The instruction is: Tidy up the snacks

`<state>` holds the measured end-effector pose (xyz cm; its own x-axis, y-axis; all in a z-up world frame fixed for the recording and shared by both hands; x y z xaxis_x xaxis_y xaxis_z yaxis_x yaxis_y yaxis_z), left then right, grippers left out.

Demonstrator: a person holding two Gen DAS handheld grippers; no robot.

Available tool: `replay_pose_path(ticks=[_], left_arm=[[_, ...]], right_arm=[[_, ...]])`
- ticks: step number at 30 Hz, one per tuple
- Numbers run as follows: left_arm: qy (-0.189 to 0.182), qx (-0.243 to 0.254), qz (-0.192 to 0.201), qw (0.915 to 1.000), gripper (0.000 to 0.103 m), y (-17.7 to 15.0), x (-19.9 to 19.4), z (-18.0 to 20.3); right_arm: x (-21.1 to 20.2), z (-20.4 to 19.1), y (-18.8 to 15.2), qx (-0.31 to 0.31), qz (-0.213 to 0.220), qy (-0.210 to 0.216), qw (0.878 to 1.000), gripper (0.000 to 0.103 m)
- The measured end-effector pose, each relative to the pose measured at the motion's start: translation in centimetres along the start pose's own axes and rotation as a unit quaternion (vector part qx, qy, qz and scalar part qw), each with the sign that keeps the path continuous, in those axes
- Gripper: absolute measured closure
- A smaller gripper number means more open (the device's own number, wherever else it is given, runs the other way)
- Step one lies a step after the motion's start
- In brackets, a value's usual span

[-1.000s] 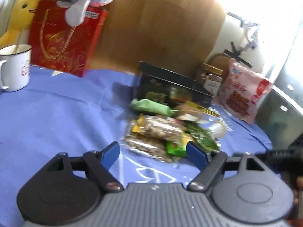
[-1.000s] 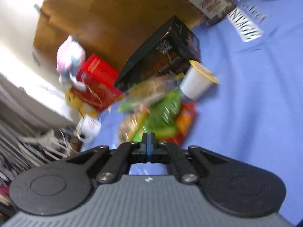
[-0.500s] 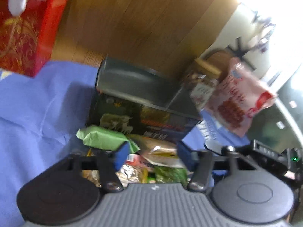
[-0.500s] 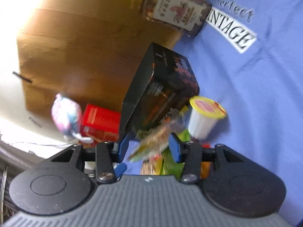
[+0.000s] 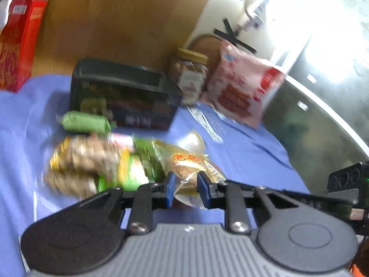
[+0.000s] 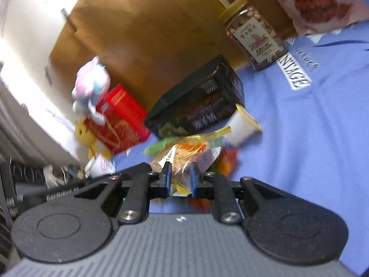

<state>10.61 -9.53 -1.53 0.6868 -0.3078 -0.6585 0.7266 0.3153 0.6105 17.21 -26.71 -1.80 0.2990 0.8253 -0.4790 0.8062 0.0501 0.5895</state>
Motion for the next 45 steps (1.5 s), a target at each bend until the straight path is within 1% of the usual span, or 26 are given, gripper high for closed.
replay_pose_path(ticks=[2, 3, 5, 6, 7, 8, 9, 10, 12, 14, 15, 16, 17, 18, 19, 21, 23, 25, 27, 28, 29, 30, 34, 38, 41, 45], left_arm=[[0.004, 0.003, -0.002, 1.0000, 0.078, -1.6, -0.5, 0.2], [0.007, 0.006, 0.002, 1.0000, 0.075, -2.5, -1.0, 0.1], [0.030, 0.008, 0.007, 0.9995, 0.070, -3.2, -1.5, -0.5], [0.042, 0.002, 0.007, 0.9991, 0.069, -3.2, -1.7, -1.2], [0.058, -0.010, 0.004, 0.9982, 0.072, -3.3, -1.8, -2.0], [0.078, -0.028, 0.007, 0.9965, 0.071, -3.1, -2.1, -2.9], [0.090, -0.040, 0.012, 0.9951, 0.071, -2.9, -2.4, -3.4], [0.091, -0.054, 0.018, 0.9942, 0.070, -2.8, -3.0, -4.0], [0.080, -0.073, 0.021, 0.9939, 0.067, -2.9, -4.0, -4.9], [0.059, -0.084, 0.014, 0.9946, 0.063, -3.3, -4.6, -5.3], [0.044, -0.089, 0.006, 0.9950, 0.058, -3.5, -4.6, -5.2], [0.029, -0.094, -0.003, 0.9952, 0.050, -3.9, -4.5, -4.9], [0.012, -0.098, -0.013, 0.9950, 0.045, -4.1, -4.3, -4.6], [0.000, -0.102, -0.020, 0.9946, 0.039, -4.6, -3.8, -4.1], [-0.012, -0.103, -0.025, 0.9943, 0.035, -4.7, -3.3, -3.6], [-0.019, -0.102, -0.037, 0.9939, 0.034, -5.1, -1.9, -2.8], [-0.014, -0.100, -0.054, 0.9934, 0.037, -5.6, -0.3, -2.3], [-0.015, -0.093, -0.064, 0.9935, 0.056, -6.4, 1.1, -2.2], [-0.003, -0.073, -0.065, 0.9952, 0.067, -6.6, 1.6, -1.9], [0.003, -0.069, -0.061, 0.9957, 0.068, -6.6, 1.5, -1.8], [0.004, -0.067, -0.059, 0.9960, 0.070, -6.5, 1.4, -1.8], [-0.001, -0.066, -0.061, 0.9960, 0.073, -6.4, 1.3, -1.8], [0.004, -0.044, -0.054, 0.9976, 0.073, -5.8, 0.5, -1.8], [0.004, -0.024, -0.022, 0.9995, 0.073, -4.1, -1.4, -1.2], [0.014, 0.000, 0.003, 0.9999, 0.073, -1.2, -2.3, -0.7], [0.038, 0.025, 0.040, 0.9982, 0.073, 4.7, -2.0, -1.1]], right_arm=[[-0.3, -0.1, -2.0, -0.002, -0.022, 0.006, 1.000, 0.083], [-0.1, -0.5, -2.9, -0.008, -0.037, 0.014, 0.999, 0.083], [0.4, -1.4, -4.7, -0.019, -0.068, 0.037, 0.997, 0.081], [0.7, -1.8, -5.2, -0.026, -0.079, 0.049, 0.995, 0.080], [1.0, -2.2, -5.5, -0.032, -0.086, 0.058, 0.994, 0.079], [1.1, -2.6, -5.7, -0.035, -0.094, 0.068, 0.993, 0.075], [1.0, -2.7, -5.7, -0.034, -0.094, 0.073, 0.992, 0.068], [0.7, -2.7, -5.4, -0.036, -0.088, 0.073, 0.993, 0.064], [-0.4, -2.4, -4.8, -0.052, -0.070, 0.067, 0.994, 0.063], [-1.7, -1.6, -3.7, -0.050, -0.046, 0.057, 0.996, 0.063], [-2.3, -1.1, -3.1, -0.043, -0.031, 0.051, 0.997, 0.063], [-2.8, -0.4, -2.2, -0.034, -0.017, 0.043, 0.998, 0.063], [-3.1, 0.1, -1.6, -0.029, -0.005, 0.033, 0.999, 0.062], [-3.2, 0.6, -1.1, -0.030, 0.004, 0.022, 0.999, 0.058], [-3.0, 1.0, -0.7, -0.036, 0.009, 0.007, 0.999, 0.052], [-1.7, 1.7, -0.5, -0.045, -0.001, -0.013, 0.999, 0.048], [-0.4, 2.2, -0.9, -0.049, -0.026, -0.013, 0.998, 0.048], [1.0, 2.2, -2.0, -0.054, -0.064, -0.006, 0.996, 0.048], [1.2, 1.1, -3.3, -0.068, -0.070, 0.008, 0.995, 0.050], [1.3, 0.4, -4.0, -0.078, -0.077, 0.015, 0.994, 0.056], [1.2, -0.2, -4.5, -0.090, -0.075, 0.005, 0.993, 0.058], [1.2, -0.6, -4.7, -0.102, -0.072, -0.004, 0.992, 0.066], [0.9, -1.3, -4.7, -0.109, -0.058, -0.008, 0.992, 0.069], [0.6, -2.8, -3.2, -0.135, -0.029, -0.006, 0.990, 0.069], [1.0, -3.5, -0.6, -0.144, -0.006, 0.002, 0.990, 0.069], [3.4, -4.8, 4.5, -0.154, 0.025, -0.003, 0.988, 0.069]])
Point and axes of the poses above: each gripper's, at about its wrist camera, not at the fingertips, and x roughly the way its jaws point, z to its right, y to its top, the point moved 6 cm from there along x, roughly the way its jaws point, and after that the axes turned 7 degrees about -z, right-handed, at the moved point
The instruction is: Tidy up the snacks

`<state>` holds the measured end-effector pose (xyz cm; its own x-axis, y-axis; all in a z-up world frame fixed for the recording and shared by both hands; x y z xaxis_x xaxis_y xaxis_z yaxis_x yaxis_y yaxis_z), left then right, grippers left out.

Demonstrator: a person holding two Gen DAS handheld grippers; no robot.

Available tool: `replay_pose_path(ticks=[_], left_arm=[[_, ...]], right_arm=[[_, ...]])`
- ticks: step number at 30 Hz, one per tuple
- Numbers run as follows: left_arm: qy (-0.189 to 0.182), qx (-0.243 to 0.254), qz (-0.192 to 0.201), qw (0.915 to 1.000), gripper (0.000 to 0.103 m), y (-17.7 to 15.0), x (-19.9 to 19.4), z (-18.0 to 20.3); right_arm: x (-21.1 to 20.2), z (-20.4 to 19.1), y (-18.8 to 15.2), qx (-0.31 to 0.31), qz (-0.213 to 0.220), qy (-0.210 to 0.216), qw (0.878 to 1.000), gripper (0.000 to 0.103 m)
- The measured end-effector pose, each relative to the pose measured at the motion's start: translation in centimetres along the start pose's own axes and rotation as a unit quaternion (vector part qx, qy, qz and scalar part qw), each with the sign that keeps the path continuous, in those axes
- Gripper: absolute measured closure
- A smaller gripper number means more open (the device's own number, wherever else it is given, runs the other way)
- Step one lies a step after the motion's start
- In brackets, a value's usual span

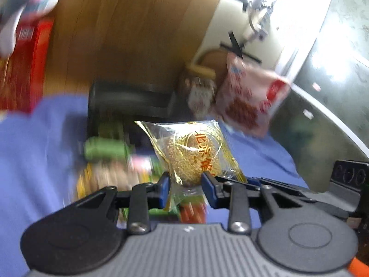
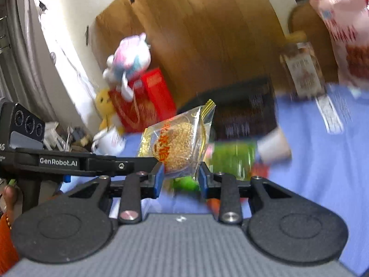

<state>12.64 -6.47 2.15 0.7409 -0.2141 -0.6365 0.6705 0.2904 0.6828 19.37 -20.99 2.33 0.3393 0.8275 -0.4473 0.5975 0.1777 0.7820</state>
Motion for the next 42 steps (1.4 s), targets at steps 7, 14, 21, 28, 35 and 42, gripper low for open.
replay_pose_path(ticks=[7, 14, 21, 28, 35, 42], left_arm=[[0.027, -0.031, 0.006, 0.9991, 0.073, 8.7, 5.8, -4.5], [0.041, -0.063, -0.025, 0.9968, 0.068, 10.2, 11.2, -7.7], [0.055, -0.049, 0.043, 0.9964, 0.062, 9.2, 6.7, -7.9], [0.044, -0.032, 0.025, 0.9982, 0.062, 5.4, 4.7, -6.5], [0.015, -0.057, -0.011, 0.9982, 0.062, 2.3, 5.2, -5.1], [-0.002, 0.114, -0.039, 0.9927, 0.062, 2.3, 9.8, 2.3]], right_arm=[[8.5, 3.7, 8.0, 0.024, -0.011, -0.035, 0.999, 0.069], [13.0, 6.9, 8.5, 0.072, -0.046, -0.064, 0.994, 0.063], [6.4, 8.0, 7.9, 0.090, 0.043, -0.081, 0.992, 0.061], [0.8, 10.3, 1.6, 0.120, 0.028, -0.093, 0.988, 0.061], [1.7, 11.1, -1.9, 0.157, -0.026, -0.095, 0.983, 0.061], [1.2, 11.0, -2.4, 0.152, -0.024, -0.096, 0.983, 0.060]])
Point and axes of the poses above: each gripper's, at about its wrist camera, not at the fingertips, and x roughly the way its jaws point, z to its right, y to its top, the point moved 6 cm from there along x, roughly the way its jaws point, and after that the axes turned 7 degrees about -z, right-handed, at the moved point
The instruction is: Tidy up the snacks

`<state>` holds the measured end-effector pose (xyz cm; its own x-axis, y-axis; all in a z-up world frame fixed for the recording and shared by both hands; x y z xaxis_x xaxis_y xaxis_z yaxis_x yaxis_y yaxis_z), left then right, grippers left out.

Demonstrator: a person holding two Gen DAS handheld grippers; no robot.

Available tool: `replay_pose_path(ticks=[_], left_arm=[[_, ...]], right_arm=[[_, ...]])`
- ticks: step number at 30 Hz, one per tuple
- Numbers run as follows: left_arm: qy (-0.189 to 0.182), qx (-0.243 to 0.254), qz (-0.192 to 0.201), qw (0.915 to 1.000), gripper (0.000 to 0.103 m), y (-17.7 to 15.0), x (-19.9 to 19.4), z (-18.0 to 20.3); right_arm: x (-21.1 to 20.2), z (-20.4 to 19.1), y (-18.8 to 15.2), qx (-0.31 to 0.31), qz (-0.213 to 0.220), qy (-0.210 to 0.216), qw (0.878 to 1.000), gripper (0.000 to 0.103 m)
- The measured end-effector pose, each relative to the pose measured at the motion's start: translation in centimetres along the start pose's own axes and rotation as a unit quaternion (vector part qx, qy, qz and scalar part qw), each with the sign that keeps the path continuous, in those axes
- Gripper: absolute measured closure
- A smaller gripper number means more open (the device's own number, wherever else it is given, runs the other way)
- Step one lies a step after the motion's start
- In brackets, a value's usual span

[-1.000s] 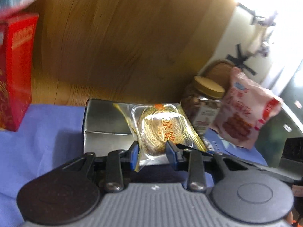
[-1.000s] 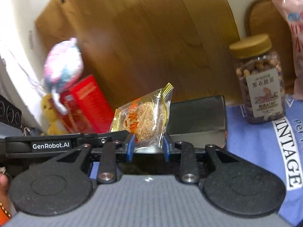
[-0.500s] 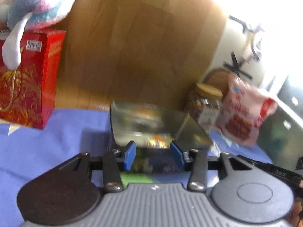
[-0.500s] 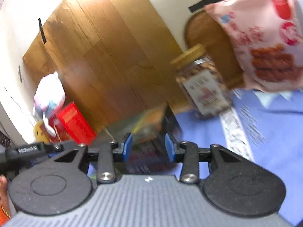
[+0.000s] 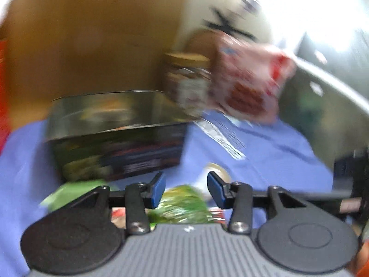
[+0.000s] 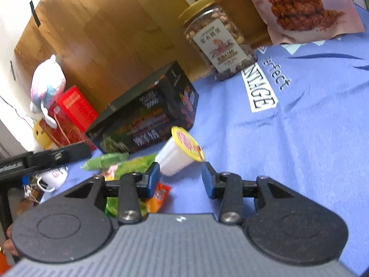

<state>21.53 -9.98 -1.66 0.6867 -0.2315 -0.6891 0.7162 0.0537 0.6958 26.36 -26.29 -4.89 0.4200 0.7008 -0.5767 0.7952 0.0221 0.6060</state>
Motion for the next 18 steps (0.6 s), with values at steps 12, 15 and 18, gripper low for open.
replay_pose_path(ticks=[12, 15, 18], left_arm=[[0.027, 0.179, -0.068, 0.9811, 0.064, 0.4, 7.7, 4.6], [0.027, 0.177, -0.063, 0.9818, 0.068, 0.4, 7.8, 4.6], [-0.001, 0.120, -0.068, 0.9905, 0.069, 0.6, 7.1, 3.4]], right_arm=[[-2.5, 5.9, 0.9, 0.100, 0.055, 0.023, 0.993, 0.057], [-2.2, 5.2, 0.9, 0.086, 0.046, 0.033, 0.995, 0.057], [-1.4, 3.9, 0.6, 0.063, 0.025, 0.040, 0.997, 0.057]])
Point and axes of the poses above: each gripper's, at about its wrist camera, not at the fingertips, and x roughly the way its jaws point, z to its right, y to its top, the point moved 6 cm from there along x, roughly the way its jaws point, and after that the axes turned 7 degrees about -z, right-handed, at the moved point
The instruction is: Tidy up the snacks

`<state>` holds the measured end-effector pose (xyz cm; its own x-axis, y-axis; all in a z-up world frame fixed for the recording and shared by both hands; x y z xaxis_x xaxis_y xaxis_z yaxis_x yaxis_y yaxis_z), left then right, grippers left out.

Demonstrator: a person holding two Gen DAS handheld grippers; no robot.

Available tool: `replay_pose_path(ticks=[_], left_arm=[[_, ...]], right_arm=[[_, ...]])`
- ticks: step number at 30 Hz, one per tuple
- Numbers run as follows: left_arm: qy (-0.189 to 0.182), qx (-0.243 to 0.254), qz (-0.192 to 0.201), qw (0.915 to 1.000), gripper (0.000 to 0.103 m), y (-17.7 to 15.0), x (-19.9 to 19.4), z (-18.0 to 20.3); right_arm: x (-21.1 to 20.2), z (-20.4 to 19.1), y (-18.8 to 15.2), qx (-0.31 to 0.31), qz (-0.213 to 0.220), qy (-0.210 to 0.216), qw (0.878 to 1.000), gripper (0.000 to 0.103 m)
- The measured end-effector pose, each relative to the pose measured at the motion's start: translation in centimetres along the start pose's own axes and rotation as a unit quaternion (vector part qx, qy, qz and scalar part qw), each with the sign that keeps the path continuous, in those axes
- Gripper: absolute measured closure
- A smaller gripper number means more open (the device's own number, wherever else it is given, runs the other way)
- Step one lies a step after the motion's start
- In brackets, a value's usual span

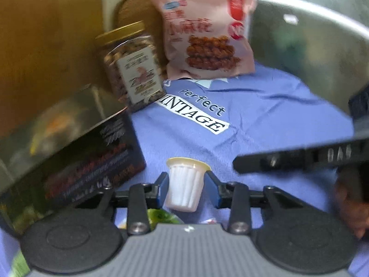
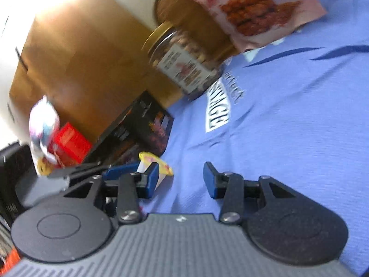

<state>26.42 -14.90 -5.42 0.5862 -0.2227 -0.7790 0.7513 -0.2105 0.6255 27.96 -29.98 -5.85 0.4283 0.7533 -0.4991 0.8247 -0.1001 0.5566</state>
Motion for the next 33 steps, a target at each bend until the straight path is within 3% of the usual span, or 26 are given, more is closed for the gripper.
replay_pose_path(ticks=[4, 9, 11, 16, 18, 21, 23, 25, 27, 30, 33], left_arm=[[-0.060, -0.087, 0.020, 0.9942, 0.070, -0.2, -1.9, -2.3], [-0.100, -0.154, 0.067, 0.9807, 0.070, 0.0, -5.6, -5.7], [-0.099, -0.170, 0.086, 0.9767, 0.070, 0.5, -7.0, -7.4], [-0.048, -0.188, 0.125, 0.9731, 0.067, 3.0, -9.1, -11.7], [-0.020, -0.203, 0.122, 0.9713, 0.066, 3.8, -8.5, -13.7], [0.004, -0.222, 0.094, 0.9705, 0.062, 3.5, -7.4, -15.2], [0.015, -0.214, 0.107, 0.9708, 0.059, 2.8, -8.1, -15.5], [0.056, -0.218, 0.139, 0.9643, 0.047, 1.9, -9.6, -16.3], [0.105, -0.246, 0.149, 0.9518, 0.042, 0.8, -10.4, -18.0], [0.142, -0.293, 0.116, 0.9383, 0.042, -0.5, -9.5, -20.4], [0.138, -0.313, 0.074, 0.9367, 0.044, -1.1, -7.3, -20.7]], right_arm=[[1.3, -1.4, 0.1, 0.048, -0.028, 0.075, 0.996, 0.057], [1.9, -4.7, 0.9, 0.046, -0.024, 0.127, 0.991, 0.057], [2.5, -6.3, 1.9, 0.045, -0.020, 0.144, 0.988, 0.058], [5.3, -10.6, 5.4, 0.016, -0.003, 0.152, 0.988, 0.058], [7.1, -11.8, 6.6, -0.003, 0.001, 0.134, 0.991, 0.058], [8.4, -12.6, 7.1, -0.052, 0.009, 0.070, 0.996, 0.058], [7.7, -12.3, 7.2, -0.060, 0.028, 0.059, 0.996, 0.058], [6.5, -11.1, 7.5, -0.047, 0.053, 0.047, 0.996, 0.057], [6.3, -9.4, 7.8, -0.030, 0.064, 0.029, 0.997, 0.057], [7.1, -7.6, 7.6, -0.004, 0.045, 0.006, 0.999, 0.057], [8.7, -7.0, 6.7, 0.012, 0.019, -0.001, 1.000, 0.054]])
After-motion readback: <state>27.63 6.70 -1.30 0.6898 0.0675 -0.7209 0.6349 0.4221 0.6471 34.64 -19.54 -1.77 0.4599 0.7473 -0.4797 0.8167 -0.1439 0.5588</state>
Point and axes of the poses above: each gripper's, at about its wrist camera, not at the fingertips, and x roughly the way its jaws point, z to its right, y to its top, the point moved 6 cm from there along x, roughly the way its jaws point, and after that the axes turned 7 degrees about -z, right-handed, at the moved point
